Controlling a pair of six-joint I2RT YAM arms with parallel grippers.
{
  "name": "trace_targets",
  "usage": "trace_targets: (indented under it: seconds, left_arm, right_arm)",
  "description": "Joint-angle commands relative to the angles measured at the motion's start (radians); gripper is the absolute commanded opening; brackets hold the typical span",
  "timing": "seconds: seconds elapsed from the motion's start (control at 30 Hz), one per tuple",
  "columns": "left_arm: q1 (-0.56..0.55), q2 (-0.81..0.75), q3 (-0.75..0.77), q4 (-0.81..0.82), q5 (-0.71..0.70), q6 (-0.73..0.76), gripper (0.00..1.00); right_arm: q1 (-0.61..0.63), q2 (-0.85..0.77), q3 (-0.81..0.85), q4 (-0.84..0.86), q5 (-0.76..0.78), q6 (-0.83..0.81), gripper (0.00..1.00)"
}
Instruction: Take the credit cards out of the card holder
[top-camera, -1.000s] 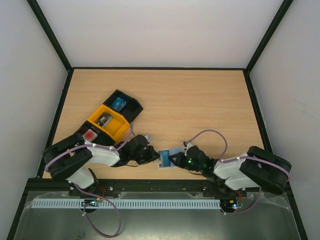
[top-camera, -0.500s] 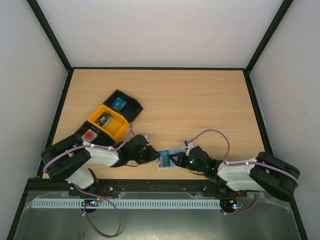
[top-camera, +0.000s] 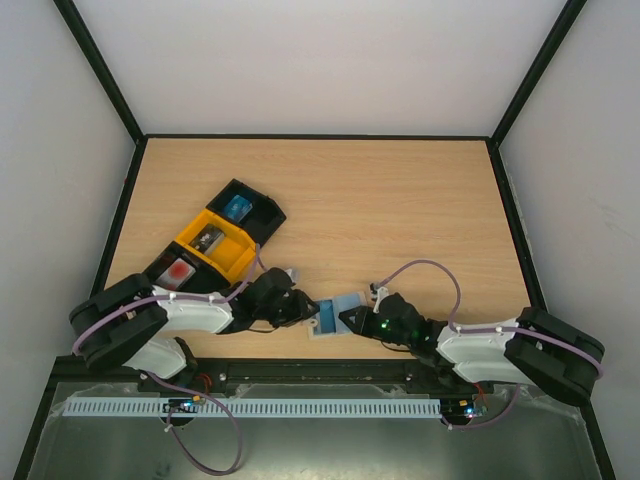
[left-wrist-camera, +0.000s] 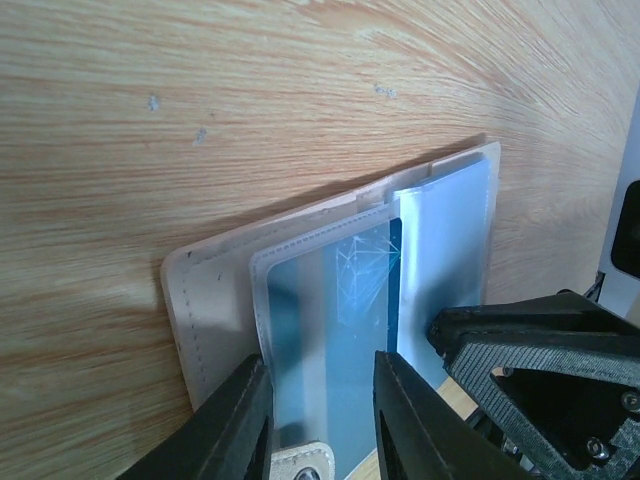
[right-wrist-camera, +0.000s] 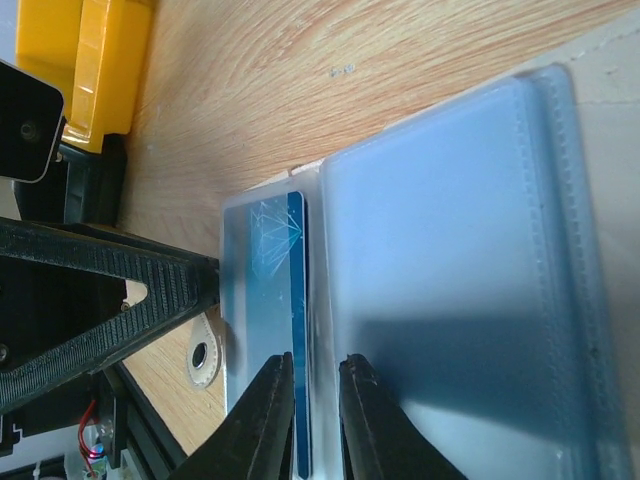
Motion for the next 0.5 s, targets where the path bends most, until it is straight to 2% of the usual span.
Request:
trace_targets:
  seconds: [0.0,0.23,0.47]
  left_arm:
    - [-0.011,0.021,0.001,0.004,0.001,-0.023,0.31]
    - [-0.018,0.066,0.01,0.027,-0.003,-0.02,0.3]
    - [-0.016,0.132,0.003,0.061,0.002,-0.02,0.13]
  right_arm:
    - [0.004,0.021,0.017,-0.004,-0.014,-0.019,0.15]
    - [0.004,0.059,0.039,0.015,-0.038,-0.026,0.14]
    - [0.004,0.083,0.047,0.019,-0.039,-0.016,0.14]
